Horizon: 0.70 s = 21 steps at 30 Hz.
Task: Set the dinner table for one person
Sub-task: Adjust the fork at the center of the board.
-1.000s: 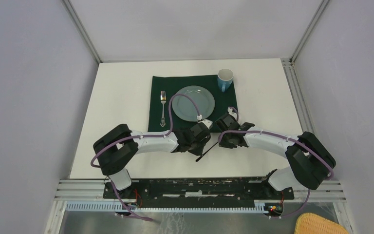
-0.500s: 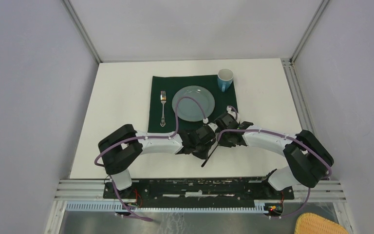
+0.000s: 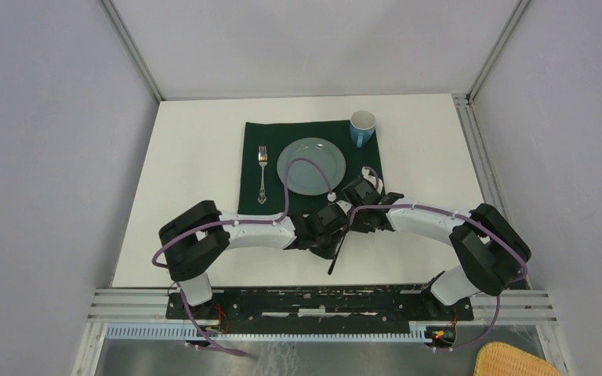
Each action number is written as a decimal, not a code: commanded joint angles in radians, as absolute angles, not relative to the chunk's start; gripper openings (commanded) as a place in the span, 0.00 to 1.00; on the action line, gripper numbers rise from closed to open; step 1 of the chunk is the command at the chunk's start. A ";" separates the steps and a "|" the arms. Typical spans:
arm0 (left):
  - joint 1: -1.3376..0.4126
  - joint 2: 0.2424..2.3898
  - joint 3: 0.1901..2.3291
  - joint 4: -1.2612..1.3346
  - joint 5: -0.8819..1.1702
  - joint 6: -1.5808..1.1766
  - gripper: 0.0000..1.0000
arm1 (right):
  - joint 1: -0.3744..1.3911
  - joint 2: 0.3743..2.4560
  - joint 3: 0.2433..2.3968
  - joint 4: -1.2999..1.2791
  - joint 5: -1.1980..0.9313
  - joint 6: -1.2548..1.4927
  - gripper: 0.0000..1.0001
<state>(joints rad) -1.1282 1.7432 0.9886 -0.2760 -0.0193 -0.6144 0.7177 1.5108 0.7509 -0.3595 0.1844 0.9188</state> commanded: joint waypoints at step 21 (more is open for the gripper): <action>-1.143 1.715 1.093 -0.322 -0.131 -0.632 0.02 | 0.716 1.464 0.730 -0.422 0.206 0.908 0.00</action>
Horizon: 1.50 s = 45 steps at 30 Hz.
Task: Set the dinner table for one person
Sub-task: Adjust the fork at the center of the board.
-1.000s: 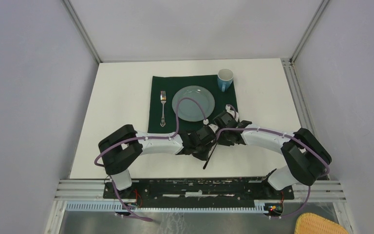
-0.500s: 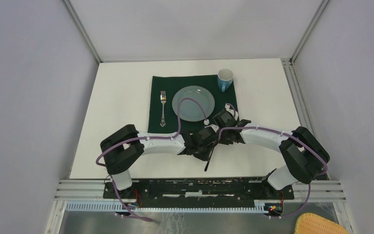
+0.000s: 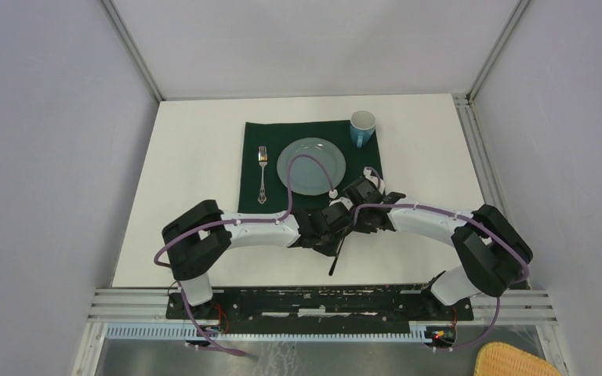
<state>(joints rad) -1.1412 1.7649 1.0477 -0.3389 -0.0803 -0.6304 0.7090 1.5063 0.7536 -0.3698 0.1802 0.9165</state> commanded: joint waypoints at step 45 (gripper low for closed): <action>-0.706 1.184 0.950 -0.447 -0.021 -0.496 0.02 | 1.143 1.580 1.076 -0.784 0.561 1.353 0.21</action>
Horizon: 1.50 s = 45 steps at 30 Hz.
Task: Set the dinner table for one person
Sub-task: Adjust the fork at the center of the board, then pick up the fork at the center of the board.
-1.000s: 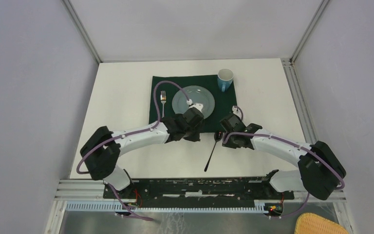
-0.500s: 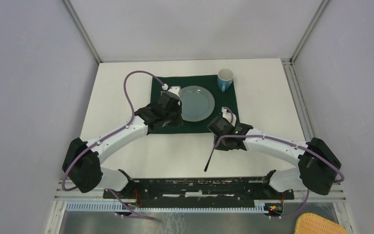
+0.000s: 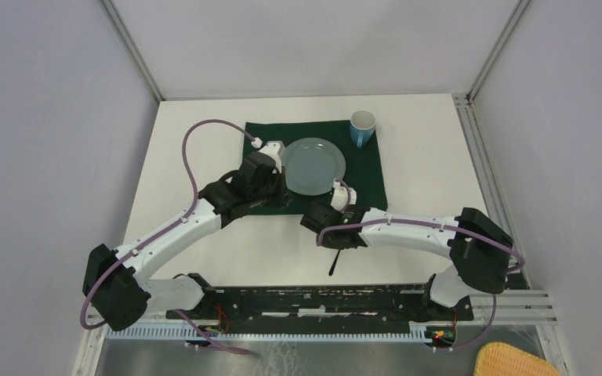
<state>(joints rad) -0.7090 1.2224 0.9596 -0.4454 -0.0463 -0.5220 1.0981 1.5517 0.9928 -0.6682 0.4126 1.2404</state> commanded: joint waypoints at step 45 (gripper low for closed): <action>-0.706 1.166 0.919 -0.487 0.017 -0.479 0.11 | 1.211 1.765 1.032 -0.876 0.708 1.768 0.28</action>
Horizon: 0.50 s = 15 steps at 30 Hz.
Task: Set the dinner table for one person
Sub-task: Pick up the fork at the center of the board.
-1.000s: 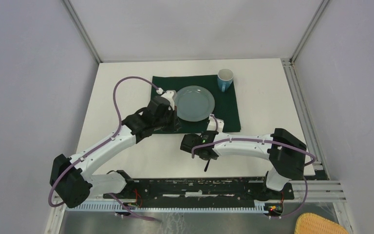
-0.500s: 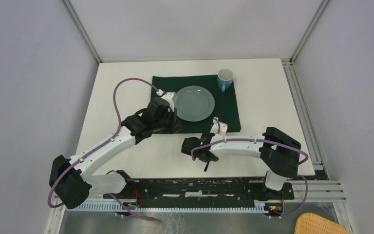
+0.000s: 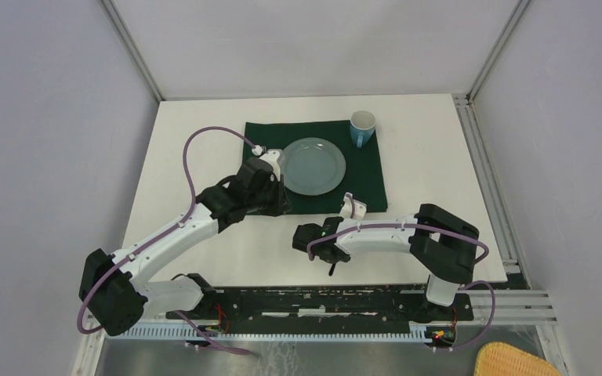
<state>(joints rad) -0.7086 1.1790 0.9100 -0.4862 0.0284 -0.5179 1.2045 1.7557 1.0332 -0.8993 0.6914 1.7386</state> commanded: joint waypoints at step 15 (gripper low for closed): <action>-0.706 1.170 0.922 -0.497 -0.015 -0.479 0.33 | 1.210 1.744 0.976 -0.852 0.689 1.802 0.28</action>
